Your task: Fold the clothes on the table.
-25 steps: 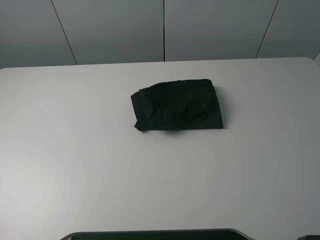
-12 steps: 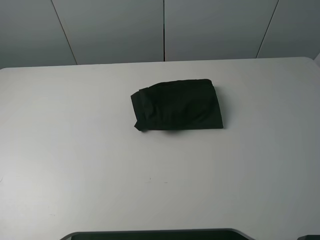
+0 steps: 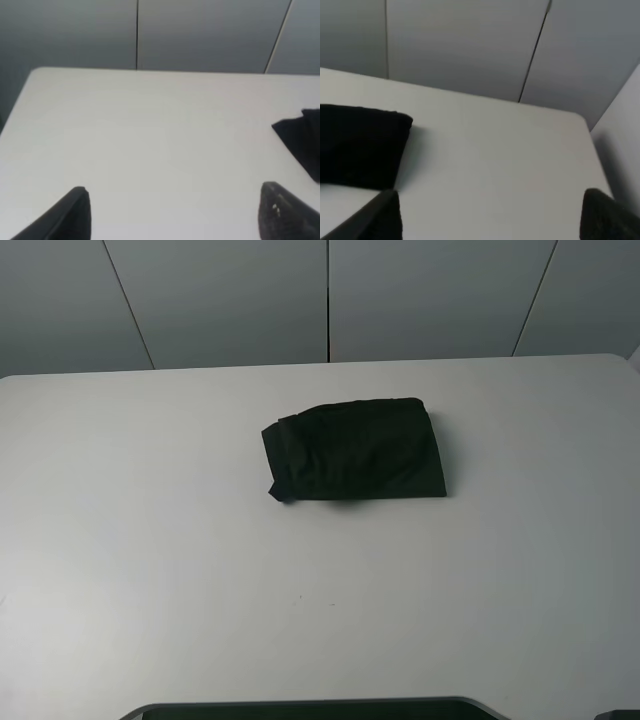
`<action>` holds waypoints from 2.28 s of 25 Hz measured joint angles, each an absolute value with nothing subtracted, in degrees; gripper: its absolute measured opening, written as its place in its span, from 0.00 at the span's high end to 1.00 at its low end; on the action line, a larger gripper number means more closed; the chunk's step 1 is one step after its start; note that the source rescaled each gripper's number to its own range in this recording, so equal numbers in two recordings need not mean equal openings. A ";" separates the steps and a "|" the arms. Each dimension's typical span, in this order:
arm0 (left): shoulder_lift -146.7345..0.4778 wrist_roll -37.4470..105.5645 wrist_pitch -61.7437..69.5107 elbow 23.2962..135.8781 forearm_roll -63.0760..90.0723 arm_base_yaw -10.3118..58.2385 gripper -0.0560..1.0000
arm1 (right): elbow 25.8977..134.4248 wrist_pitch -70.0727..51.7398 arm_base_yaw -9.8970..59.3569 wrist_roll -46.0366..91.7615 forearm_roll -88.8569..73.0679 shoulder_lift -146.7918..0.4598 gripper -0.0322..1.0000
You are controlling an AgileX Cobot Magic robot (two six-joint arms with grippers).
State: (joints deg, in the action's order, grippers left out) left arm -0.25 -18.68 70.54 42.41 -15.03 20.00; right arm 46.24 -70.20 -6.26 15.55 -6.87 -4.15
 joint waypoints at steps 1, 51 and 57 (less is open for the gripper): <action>-0.25 -18.87 70.54 41.16 -14.67 20.00 0.10 | 44.41 -70.20 -6.26 15.30 -7.13 -4.15 0.20; 0.00 -9.79 62.76 29.59 -5.84 19.28 0.10 | 29.55 -63.71 -6.26 15.71 -9.65 -0.17 0.20; 0.00 -9.79 62.76 29.59 -5.84 7.92 0.10 | 29.55 -63.71 -5.40 15.61 -9.65 -0.17 0.20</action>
State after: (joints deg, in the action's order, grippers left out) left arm 0.00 -9.79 62.76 29.59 -5.84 7.92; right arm 29.55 -63.71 -5.40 15.61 -9.65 -0.17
